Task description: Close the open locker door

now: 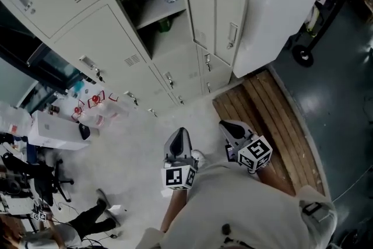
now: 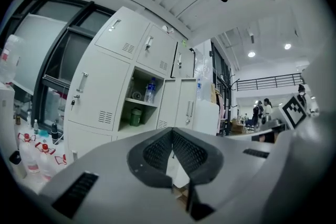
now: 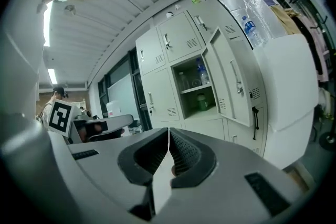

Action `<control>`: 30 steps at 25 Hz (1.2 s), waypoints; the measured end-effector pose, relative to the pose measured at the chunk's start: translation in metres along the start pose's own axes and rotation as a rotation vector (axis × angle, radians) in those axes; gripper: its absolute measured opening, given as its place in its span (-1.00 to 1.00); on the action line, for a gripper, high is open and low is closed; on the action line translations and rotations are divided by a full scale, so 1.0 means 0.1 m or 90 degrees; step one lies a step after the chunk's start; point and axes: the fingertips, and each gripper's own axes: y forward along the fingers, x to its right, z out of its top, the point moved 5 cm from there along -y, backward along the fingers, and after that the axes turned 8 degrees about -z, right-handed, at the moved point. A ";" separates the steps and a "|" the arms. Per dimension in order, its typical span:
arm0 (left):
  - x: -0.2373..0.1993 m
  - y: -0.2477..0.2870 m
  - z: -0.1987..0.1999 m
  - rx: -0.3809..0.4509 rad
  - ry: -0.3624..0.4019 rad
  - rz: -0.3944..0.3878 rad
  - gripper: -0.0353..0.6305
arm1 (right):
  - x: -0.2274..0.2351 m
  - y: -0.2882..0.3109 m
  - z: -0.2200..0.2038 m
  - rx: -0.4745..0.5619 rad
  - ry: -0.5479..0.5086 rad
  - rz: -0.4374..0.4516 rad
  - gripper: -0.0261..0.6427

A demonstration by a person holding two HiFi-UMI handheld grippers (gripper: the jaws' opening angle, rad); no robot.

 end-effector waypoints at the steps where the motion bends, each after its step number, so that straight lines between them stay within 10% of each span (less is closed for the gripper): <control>1: -0.10 0.03 0.03 0.001 0.001 0.001 -0.87 | 0.00 0.10 0.02 0.001 0.002 -0.006 -0.83; 15: -0.97 0.26 0.21 -0.018 0.012 -0.028 -0.87 | -0.27 1.01 0.08 0.013 0.021 -0.019 -0.83; 30: -0.88 1.00 0.35 -0.006 0.024 -0.012 -0.87 | 0.54 1.35 0.40 0.016 0.011 -0.011 -0.83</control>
